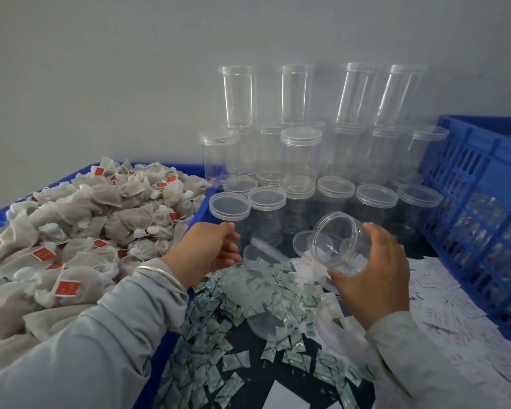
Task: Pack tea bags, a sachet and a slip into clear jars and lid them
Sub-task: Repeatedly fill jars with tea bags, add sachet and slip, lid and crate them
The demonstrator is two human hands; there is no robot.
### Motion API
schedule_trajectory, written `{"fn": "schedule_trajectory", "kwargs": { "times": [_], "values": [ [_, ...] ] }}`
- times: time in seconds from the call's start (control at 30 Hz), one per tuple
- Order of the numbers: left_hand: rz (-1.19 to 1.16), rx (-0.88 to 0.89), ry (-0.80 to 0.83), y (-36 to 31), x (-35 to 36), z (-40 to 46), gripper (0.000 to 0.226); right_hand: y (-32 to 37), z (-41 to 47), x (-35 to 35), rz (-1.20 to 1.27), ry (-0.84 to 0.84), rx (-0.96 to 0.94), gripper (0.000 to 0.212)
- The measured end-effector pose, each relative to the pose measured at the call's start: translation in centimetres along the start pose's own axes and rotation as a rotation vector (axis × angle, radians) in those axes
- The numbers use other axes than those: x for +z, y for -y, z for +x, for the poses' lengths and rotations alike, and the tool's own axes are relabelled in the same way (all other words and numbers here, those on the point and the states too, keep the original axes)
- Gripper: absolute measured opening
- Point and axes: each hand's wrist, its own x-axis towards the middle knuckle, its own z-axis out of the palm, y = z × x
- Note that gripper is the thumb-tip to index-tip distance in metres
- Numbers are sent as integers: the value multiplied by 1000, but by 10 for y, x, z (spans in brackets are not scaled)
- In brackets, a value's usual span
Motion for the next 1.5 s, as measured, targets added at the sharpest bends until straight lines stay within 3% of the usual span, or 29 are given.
{"fn": "schedule_trajectory", "kwargs": {
  "times": [0.33,0.47,0.67,0.8,0.9,1.03,1.13,1.2,1.27,1.33,1.5],
  "values": [
    [-1,197,-281,-21,-32,7,16,41,-36,11,359,195,152,97],
    [-144,228,-409,-32,-63,11,15,70,-56,21,580,276,174,98],
    [-279,222,-405,-30,-96,19,16,103,-91,45,998,545,308,87],
    [-67,255,-507,-25,-108,24,16,98,-99,52,1058,673,320,81],
    [463,316,-563,-18,-113,30,22,90,-94,50,1044,715,322,81],
    [1110,195,-357,-14,-123,28,27,84,-93,53,1006,795,294,95],
    [1248,-29,25,-19,-132,14,23,83,-95,56,934,863,211,103],
    [1350,-134,263,-25,-131,5,32,82,-95,59,903,878,185,99],
    [1433,-187,398,-28,-126,-1,46,82,-96,60,891,870,196,99],
    [1505,-225,440,-27,-117,-2,54,82,-97,61,853,837,206,97],
    [1601,-231,325,-21,-107,2,52,81,-101,63,827,782,221,88]
  ]
}}
